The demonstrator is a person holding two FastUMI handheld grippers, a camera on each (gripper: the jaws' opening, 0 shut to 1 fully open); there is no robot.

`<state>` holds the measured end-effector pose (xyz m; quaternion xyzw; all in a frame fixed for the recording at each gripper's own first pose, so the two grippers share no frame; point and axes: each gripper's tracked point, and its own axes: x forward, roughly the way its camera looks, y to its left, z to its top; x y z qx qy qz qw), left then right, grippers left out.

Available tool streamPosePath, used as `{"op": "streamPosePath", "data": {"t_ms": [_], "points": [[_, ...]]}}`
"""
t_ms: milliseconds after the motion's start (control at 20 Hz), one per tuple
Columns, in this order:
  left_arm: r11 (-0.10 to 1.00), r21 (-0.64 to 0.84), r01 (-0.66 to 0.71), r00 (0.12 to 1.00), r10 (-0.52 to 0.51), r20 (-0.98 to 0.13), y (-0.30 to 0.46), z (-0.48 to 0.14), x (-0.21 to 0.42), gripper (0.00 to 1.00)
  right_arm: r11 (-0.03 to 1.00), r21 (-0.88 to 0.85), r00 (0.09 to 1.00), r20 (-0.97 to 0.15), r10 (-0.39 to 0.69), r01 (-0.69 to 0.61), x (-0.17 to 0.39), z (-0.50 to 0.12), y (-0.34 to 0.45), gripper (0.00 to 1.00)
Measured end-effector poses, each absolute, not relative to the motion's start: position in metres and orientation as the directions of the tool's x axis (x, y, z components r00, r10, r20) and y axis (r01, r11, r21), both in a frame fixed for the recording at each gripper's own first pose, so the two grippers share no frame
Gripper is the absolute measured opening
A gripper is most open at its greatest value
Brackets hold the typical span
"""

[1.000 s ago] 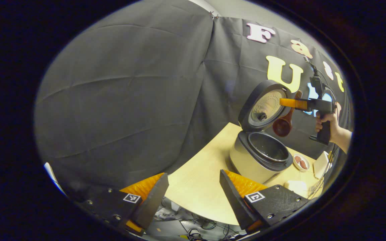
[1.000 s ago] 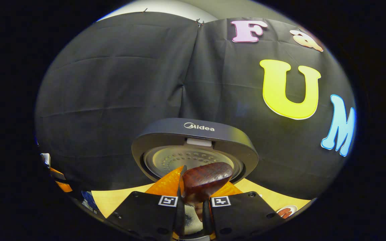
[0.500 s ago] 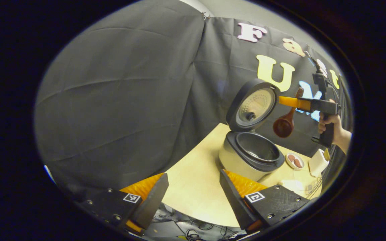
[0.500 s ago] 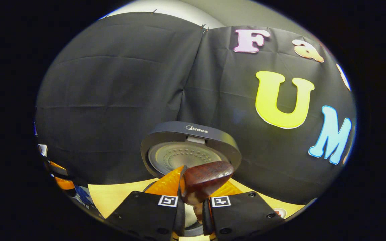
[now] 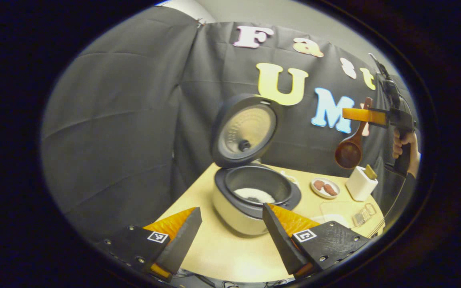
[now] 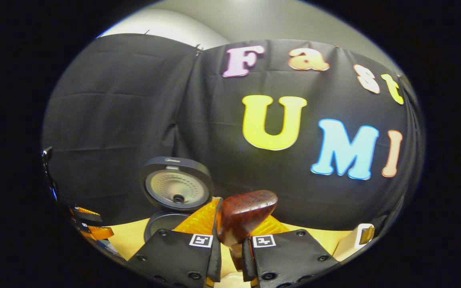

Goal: Close the left gripper, press the button to open the rice cooker; take a wooden spoon from the chopstick holder with the right hand, scoop a spoonful of rice and pour it into the rice cooker, then put the wooden spoon back into the chopstick holder.

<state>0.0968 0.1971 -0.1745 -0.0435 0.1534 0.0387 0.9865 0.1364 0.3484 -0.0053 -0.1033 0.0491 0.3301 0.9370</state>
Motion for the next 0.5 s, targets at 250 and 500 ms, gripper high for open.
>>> {"op": "streamPosePath", "data": {"t_ms": [250,500], "points": [[0.995,-0.101,-0.010,0.955,-0.021,-0.295,0.129,-0.159,0.122,0.98,0.892,-0.045,0.882,-0.182,0.435,-0.449,0.162,-0.031,0.238,0.22],[0.995,-0.086,0.058,0.956,-0.080,-0.282,0.068,-0.143,0.135,0.96,0.955,0.171,0.924,-0.259,0.281,-0.242,0.178,-0.070,0.139,0.22]]}}
